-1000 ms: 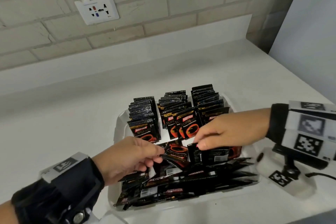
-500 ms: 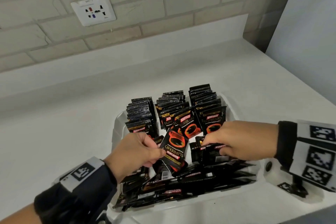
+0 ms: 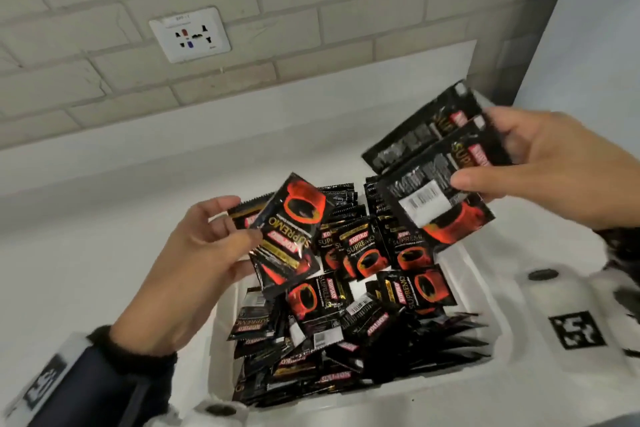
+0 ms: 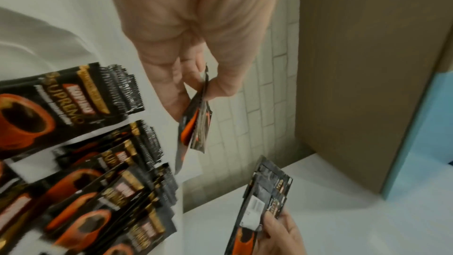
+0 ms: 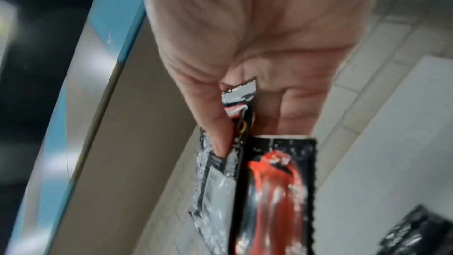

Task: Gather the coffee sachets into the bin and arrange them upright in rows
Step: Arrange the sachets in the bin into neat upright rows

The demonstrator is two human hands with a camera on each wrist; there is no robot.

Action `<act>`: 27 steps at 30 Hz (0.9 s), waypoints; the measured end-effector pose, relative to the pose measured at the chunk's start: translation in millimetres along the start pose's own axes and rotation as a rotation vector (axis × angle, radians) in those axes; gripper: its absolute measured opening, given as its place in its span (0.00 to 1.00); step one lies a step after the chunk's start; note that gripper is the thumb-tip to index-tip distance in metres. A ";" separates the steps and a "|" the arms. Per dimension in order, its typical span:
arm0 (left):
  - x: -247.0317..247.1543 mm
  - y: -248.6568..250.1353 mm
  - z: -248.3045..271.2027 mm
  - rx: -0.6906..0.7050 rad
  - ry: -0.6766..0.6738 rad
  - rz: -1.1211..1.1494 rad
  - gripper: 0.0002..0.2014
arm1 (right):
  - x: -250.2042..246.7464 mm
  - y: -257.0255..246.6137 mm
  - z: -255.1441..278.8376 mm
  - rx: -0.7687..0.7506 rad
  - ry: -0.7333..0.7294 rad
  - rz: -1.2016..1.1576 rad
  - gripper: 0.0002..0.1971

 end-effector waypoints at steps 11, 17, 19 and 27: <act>31.8 -15.0 25.4 0.152 -0.028 -0.002 0.22 | 75.5 21.1 21.6 0.223 -0.025 -0.330 0.15; 40.7 -20.0 31.3 0.036 -0.206 0.112 0.16 | 78.4 26.8 26.5 0.233 0.115 -0.216 0.13; 40.5 -24.7 29.7 0.045 -0.263 0.028 0.31 | 79.8 26.9 27.3 0.194 0.126 -0.166 0.14; 50.3 -31.8 27.2 0.010 -0.122 0.091 0.22 | 86.7 36.8 25.9 0.180 0.137 -0.059 0.24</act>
Point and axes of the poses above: each hand's wrist, its own z-axis away from the middle knuckle, its own x-axis out of the palm, y = z × x, the point moved 1 cm from there along -z, towards the middle knuckle, and after that the axes turned 7 degrees about y, right-handed, at the moved point
